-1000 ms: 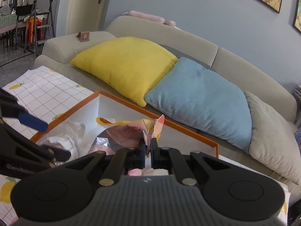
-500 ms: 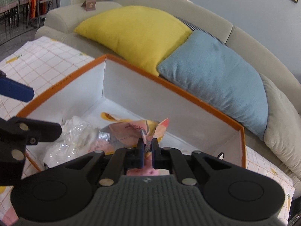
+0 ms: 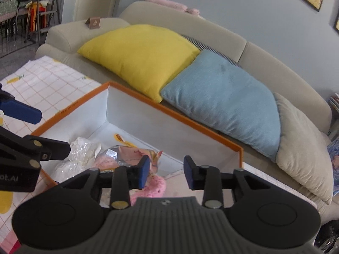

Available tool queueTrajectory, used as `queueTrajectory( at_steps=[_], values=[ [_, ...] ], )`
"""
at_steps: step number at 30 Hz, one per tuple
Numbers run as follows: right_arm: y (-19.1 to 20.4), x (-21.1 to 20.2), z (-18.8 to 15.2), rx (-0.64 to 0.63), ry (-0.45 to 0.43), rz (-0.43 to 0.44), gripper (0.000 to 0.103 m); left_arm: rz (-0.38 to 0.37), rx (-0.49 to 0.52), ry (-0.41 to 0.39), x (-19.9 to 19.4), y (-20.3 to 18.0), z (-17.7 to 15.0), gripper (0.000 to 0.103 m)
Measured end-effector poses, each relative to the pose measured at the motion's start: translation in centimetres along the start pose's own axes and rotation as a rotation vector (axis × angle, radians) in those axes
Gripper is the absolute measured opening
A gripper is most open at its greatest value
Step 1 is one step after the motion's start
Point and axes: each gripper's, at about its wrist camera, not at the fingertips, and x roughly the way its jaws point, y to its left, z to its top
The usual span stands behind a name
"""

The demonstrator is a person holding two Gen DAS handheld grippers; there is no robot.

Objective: Organize soft objects
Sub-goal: 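Open both tools to drop the bag and pink cloth into the box, then move both tools back toward the pink cloth left on the table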

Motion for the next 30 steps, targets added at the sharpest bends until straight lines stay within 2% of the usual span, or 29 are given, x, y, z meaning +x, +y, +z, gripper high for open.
queueTrajectory(
  at_steps=[8, 15, 23, 30],
  values=[
    [-3.0, -7.1, -2.2, 0.103, -0.097, -0.032, 0.048, -0.055, -0.018, -0.122, -5.0, -2.6, -0.9, 0.073],
    [-4.6, -13.3, -6.2, 0.198, -0.136, -0.046, 0.053, -0.096, -0.007, -0.2, -8.8, -6.1, -3.1, 0.073],
    [-5.6, -18.2, -12.5, 0.312, -0.095, -0.075, 0.057, -0.149, 0.042, -0.185, -10.5, -9.2, -6.5, 0.073],
    [-5.6, -20.6, -18.0, 0.373, -0.007, -0.102, 0.059, -0.196, 0.071, -0.098, -9.9, -11.3, -9.8, 0.072]
  ],
)
